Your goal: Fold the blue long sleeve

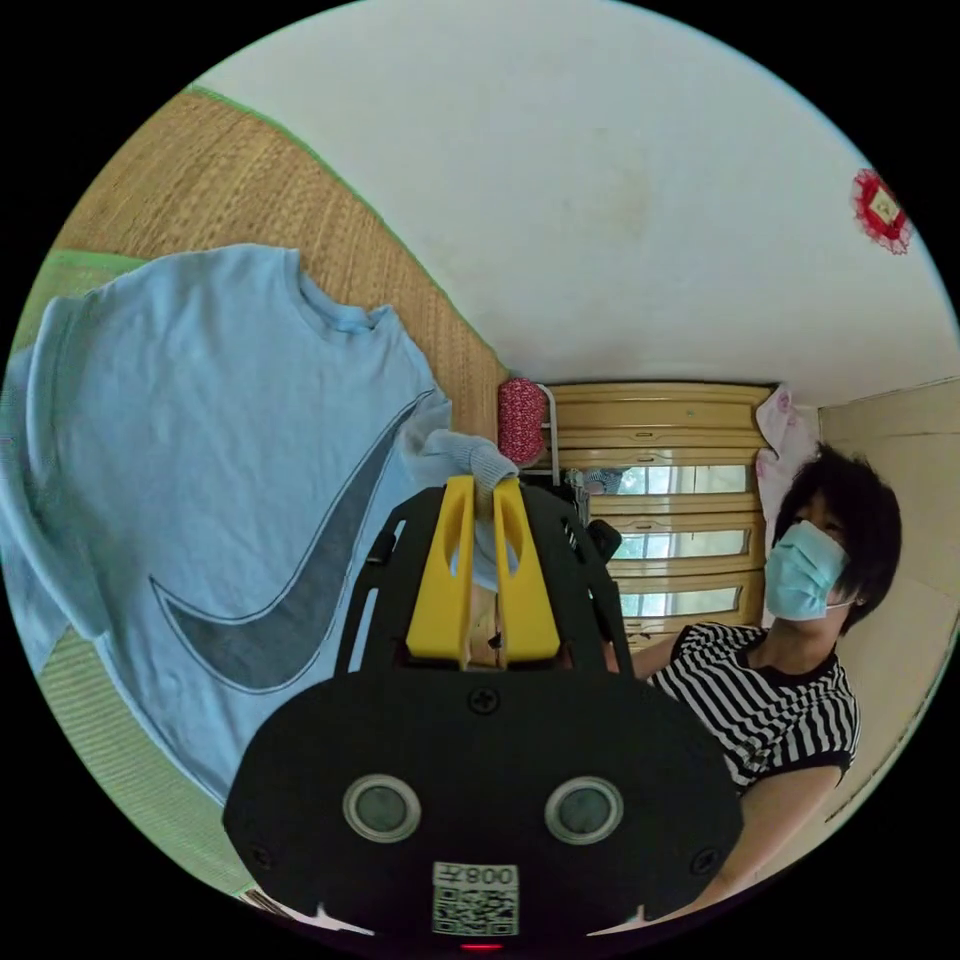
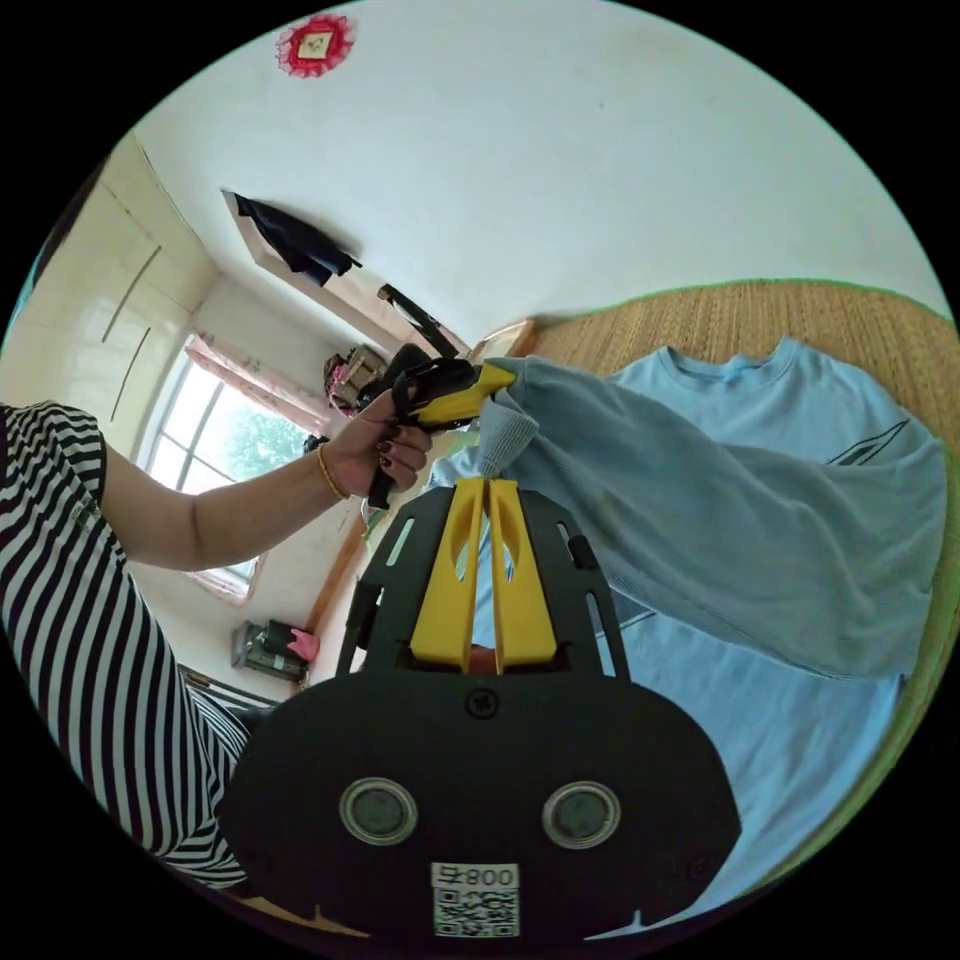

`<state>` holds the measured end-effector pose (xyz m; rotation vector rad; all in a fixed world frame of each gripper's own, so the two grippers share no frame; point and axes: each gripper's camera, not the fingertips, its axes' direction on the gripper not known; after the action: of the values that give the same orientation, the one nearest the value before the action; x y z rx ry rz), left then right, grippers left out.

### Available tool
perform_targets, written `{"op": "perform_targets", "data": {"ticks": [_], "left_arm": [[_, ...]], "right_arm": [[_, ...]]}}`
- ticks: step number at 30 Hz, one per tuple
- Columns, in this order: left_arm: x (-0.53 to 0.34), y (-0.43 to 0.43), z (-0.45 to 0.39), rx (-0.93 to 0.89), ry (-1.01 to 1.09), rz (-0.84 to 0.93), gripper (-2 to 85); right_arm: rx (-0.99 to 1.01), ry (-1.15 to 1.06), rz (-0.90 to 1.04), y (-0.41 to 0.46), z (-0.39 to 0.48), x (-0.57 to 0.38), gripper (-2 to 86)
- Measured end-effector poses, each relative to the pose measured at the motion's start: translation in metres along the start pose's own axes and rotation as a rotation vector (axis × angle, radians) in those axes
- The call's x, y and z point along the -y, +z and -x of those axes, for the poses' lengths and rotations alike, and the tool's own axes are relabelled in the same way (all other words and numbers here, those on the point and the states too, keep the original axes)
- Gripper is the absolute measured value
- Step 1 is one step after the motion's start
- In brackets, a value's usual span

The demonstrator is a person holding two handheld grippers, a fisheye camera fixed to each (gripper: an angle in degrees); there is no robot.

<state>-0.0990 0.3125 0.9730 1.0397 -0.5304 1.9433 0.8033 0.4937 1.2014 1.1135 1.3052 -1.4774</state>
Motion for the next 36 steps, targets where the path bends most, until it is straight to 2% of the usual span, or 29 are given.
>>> {"op": "perform_targets", "data": {"ticks": [15, 19, 23, 24, 28, 30, 31, 34, 36], "left_arm": [[-0.004, -0.029, 0.119, 0.11, -0.134, 0.04, 3.3], [-0.01, -0.04, 0.139, 0.241, -0.179, -0.011, 3.1], [-0.022, -0.042, 0.117, 0.243, -0.111, -0.115, 2.0], [-0.022, -0.035, 0.111, 0.233, -0.086, -0.106, 1.8], [-0.019, 0.044, 0.086, 0.261, 0.009, 0.153, 0.7], [-0.024, 0.066, 0.085, 0.385, 0.023, 0.248, 0.4], [-0.03, 0.074, 0.089, 0.508, 0.016, 0.296, 0.4], [-0.04, 0.068, 0.095, 0.462, -0.033, 0.264, 0.4], [-0.039, 0.064, 0.084, 0.47, -0.021, 0.243, 0.5]], "right_arm": [[-0.114, -0.026, 0.218, 0.12, 0.021, 0.04, 1.8], [-0.226, -0.073, 0.345, 0.161, 0.027, 0.037, 3.1], [-0.288, -0.14, 0.442, 0.188, 0.04, 0.029, 5.2], [-0.303, -0.165, 0.458, 0.193, 0.046, 0.028, 6.0], [-0.309, -0.205, 0.483, 0.199, 0.062, 0.026, 7.4], [-0.297, -0.2, 0.471, 0.194, 0.068, 0.027, 6.9], [-0.286, -0.187, 0.454, 0.187, 0.07, 0.028, 6.4], [-0.216, -0.128, 0.379, 0.163, 0.072, 0.03, 5.0], [-0.241, -0.092, 0.332, 0.145, 0.07, 0.028, 4.5]]}}
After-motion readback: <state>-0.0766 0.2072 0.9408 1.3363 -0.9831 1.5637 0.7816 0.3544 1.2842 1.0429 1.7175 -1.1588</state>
